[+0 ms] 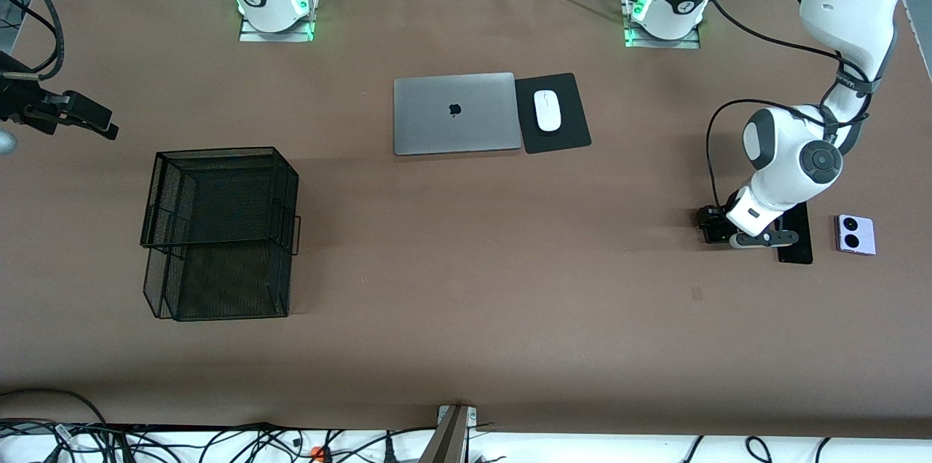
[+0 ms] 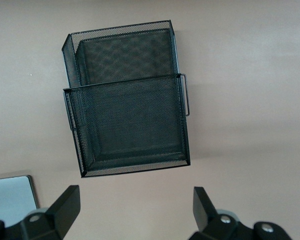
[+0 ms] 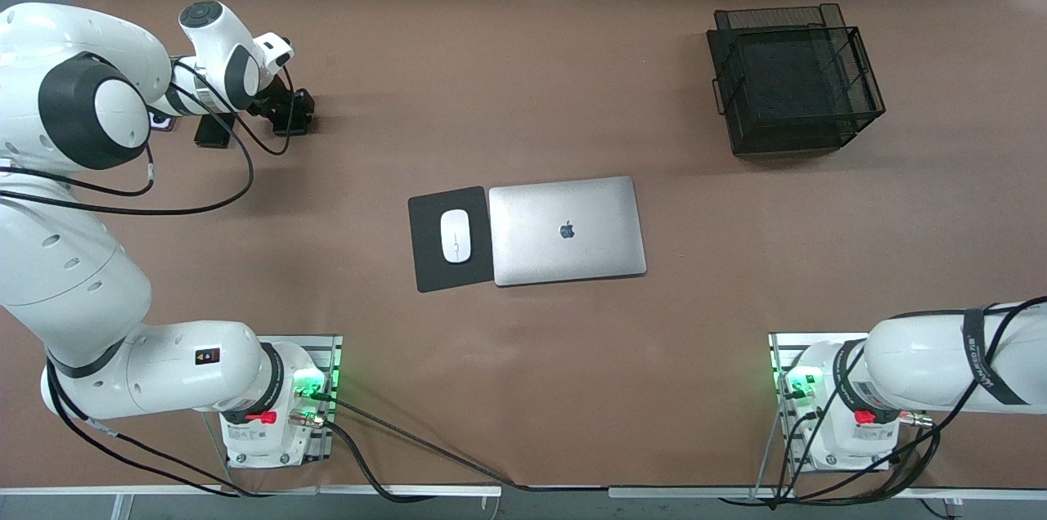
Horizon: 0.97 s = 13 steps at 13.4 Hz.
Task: Place phones with both arms
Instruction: 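Grasp and lift the black flip phone with the left gripper, then carry the flip phone to mid-table and release it with the left gripper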
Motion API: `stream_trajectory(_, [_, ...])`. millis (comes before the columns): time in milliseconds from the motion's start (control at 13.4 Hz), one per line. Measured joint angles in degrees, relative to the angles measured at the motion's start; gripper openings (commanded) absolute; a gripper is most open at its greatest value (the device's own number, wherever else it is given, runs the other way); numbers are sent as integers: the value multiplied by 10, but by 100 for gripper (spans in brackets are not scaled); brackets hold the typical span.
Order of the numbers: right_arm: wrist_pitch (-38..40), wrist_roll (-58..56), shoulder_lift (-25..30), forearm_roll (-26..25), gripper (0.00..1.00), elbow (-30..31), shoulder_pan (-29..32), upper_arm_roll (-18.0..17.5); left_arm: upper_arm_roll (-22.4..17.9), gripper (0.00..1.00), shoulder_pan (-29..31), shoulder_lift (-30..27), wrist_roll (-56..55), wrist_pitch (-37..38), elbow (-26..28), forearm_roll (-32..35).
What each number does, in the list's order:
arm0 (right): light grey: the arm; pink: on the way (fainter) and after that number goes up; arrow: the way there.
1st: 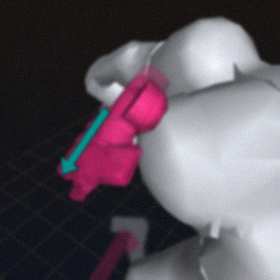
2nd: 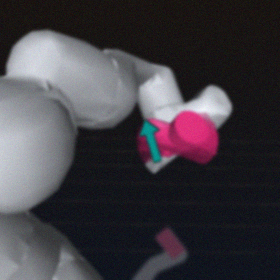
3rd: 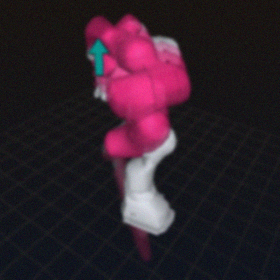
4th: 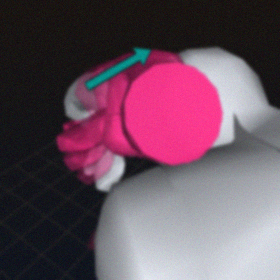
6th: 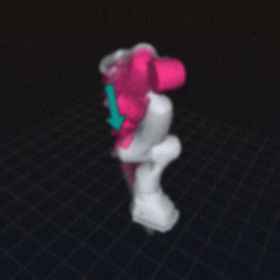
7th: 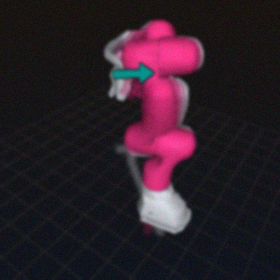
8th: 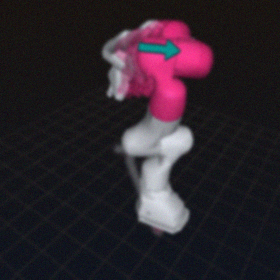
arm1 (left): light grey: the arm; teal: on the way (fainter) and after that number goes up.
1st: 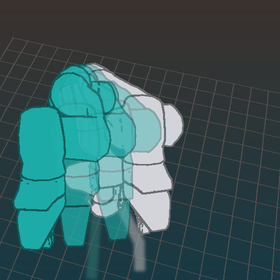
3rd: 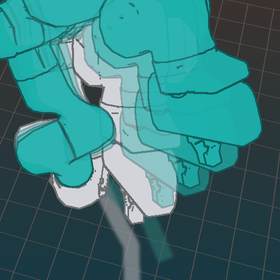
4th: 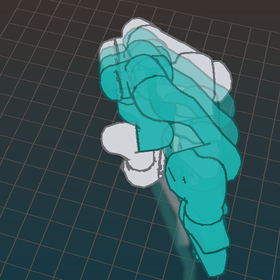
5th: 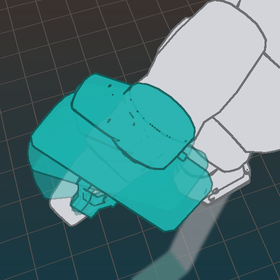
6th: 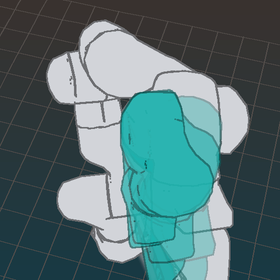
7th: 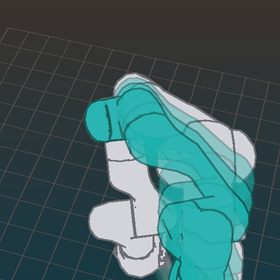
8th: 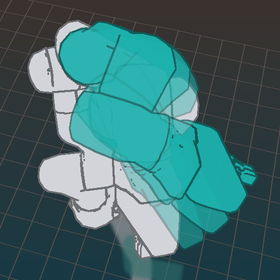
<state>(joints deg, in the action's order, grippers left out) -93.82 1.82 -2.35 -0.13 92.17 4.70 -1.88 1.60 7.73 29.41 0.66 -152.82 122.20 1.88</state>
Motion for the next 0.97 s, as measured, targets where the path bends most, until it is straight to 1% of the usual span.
stream_trajectory(75, [0,0,0,0,100,0,0,0,3,38,0,-1,0,7,-6,0])
stream_trajectory(149, [0,0,0,0,100,0,0,0,9,38,0,-4,0,42,-24,0])
stream_trajectory(224, [0,0,0,0,100,0,0,0,16,38,-1,-10,0,111,-60,0])
stream_trajectory(373, [-1,0,0,0,100,0,0,0,29,39,-4,-21,0,261,-160,0])
stream_trajectory(447, [-1,0,0,0,100,0,0,0,40,39,-7,-24,-1,311,-208,-3])
stream_trajectory(522, [-1,0,0,0,100,0,0,0,52,39,-13,-25,-2,346,-245,-12])
stream_trajectory(596, [-1,0,0,0,100,0,0,0,62,39,-23,-24,-2,368,-269,-24])
stream_trajectory(746, [-1,0,0,0,100,0,0,0,76,39,-65,-18,-15,378,-287,-44])
stream_trajectory(820, [-1,0,0,0,100,0,0,0,78,39,-97,-12,-42,378,-290,-48])
stream_trajectory(969, [-1,0,1,0,100,0,0,0,81,39,-175,7,-131,377,-292,-49])
